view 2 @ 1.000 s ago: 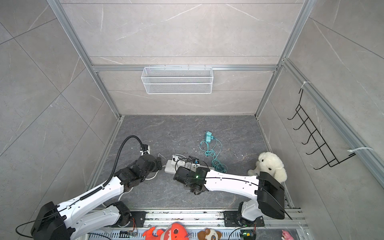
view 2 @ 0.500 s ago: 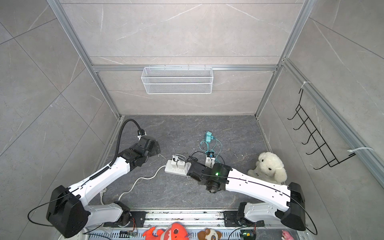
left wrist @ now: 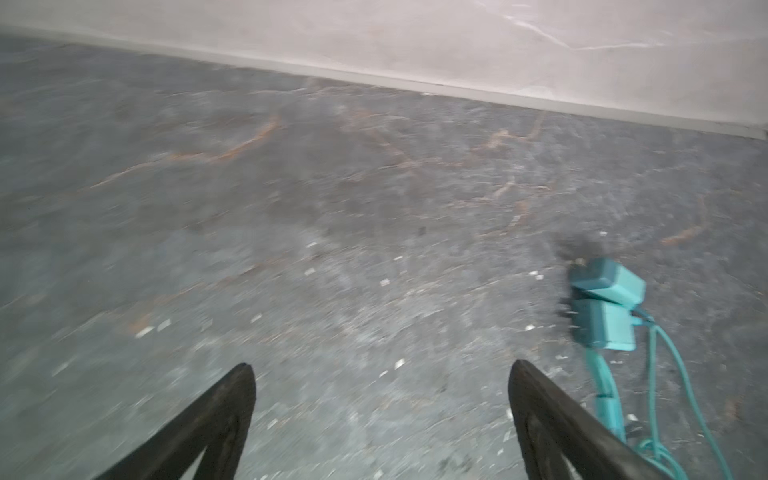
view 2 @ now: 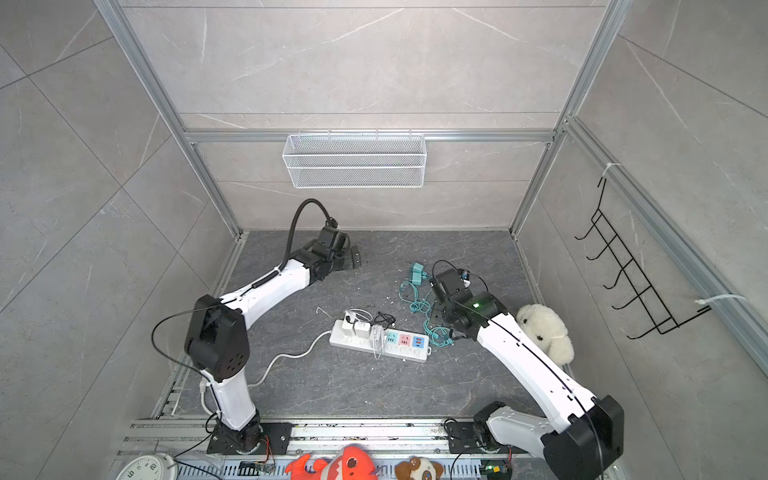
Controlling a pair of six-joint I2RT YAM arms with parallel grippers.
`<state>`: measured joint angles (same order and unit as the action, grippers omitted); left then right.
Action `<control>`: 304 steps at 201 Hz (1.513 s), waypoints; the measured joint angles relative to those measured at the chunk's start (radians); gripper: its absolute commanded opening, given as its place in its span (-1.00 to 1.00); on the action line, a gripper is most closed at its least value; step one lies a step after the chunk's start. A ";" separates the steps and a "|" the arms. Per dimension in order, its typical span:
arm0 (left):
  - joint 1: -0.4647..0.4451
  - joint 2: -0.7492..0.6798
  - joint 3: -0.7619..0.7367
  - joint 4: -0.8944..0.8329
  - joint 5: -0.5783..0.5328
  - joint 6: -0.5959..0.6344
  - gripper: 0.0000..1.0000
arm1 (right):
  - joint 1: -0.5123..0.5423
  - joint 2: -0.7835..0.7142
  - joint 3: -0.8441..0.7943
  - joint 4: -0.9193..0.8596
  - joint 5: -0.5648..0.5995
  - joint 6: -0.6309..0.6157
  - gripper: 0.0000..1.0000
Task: Insert the plug
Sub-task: 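Open the right gripper and lift it off the charger while the left gripper withdraws, then close the right gripper on the teal charger while the left gripper hovers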
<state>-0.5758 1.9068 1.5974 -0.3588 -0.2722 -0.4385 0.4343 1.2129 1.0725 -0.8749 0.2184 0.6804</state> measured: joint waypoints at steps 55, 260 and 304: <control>-0.116 0.211 0.238 -0.015 0.096 0.132 0.88 | -0.253 0.229 0.007 0.196 -0.267 -0.110 -0.09; -0.324 0.025 -0.224 0.099 0.171 0.136 0.76 | -0.169 1.152 1.106 0.159 -0.435 -0.473 -0.13; -0.346 -0.046 -0.329 0.116 0.143 0.120 0.75 | -0.136 1.231 1.232 0.025 -0.331 -0.560 -0.13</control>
<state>-0.9215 1.8610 1.2682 -0.2432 -0.1295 -0.3187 0.2985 2.4435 2.3047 -0.8497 -0.1123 0.1204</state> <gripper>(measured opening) 0.877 0.437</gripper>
